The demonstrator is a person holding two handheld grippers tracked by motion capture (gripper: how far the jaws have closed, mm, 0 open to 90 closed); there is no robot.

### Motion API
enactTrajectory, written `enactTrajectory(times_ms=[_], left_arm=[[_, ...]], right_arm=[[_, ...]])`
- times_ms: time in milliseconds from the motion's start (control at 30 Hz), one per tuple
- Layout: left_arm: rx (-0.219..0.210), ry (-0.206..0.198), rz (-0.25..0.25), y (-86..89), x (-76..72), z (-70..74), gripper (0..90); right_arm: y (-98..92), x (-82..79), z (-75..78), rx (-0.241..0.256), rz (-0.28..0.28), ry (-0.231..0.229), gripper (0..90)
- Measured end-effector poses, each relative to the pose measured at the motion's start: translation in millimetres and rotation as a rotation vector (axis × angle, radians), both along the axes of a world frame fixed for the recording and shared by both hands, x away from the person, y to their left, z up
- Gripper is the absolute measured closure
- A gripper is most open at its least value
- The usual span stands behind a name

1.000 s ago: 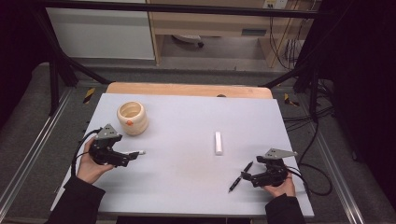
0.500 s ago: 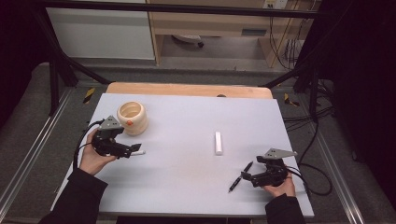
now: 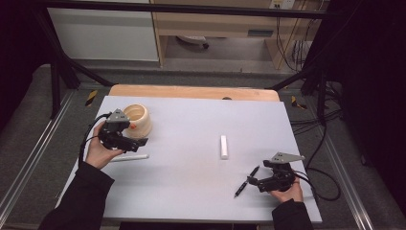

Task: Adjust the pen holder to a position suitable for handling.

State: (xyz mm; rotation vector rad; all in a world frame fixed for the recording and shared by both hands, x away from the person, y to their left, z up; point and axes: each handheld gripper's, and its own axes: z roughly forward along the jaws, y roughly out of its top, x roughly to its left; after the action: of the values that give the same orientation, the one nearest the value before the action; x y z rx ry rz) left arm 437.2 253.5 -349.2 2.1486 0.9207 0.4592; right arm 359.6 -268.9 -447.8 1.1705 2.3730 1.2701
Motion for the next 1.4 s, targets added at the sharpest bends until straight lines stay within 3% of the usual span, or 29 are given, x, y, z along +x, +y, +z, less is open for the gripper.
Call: enactTrajectory(times_ms=[433,1067,1400], left_arm=[[0.009,0.006,0.03,1.5,24.4,-1.4,10.4],[0.082,0.01,0.076,2.1,55.0,-14.7,35.4],[0.131,0.006,0.055,-8.5,61.6,-19.0,48.1]], right_arm=[[-0.1,0.5,-0.4,-0.006,0.004,-0.002,0.6],[-0.4,0.4,0.0,-0.006,0.006,-0.002,0.6],[-0.3,0.6,-0.3,-0.009,0.009,-0.005,0.6]])
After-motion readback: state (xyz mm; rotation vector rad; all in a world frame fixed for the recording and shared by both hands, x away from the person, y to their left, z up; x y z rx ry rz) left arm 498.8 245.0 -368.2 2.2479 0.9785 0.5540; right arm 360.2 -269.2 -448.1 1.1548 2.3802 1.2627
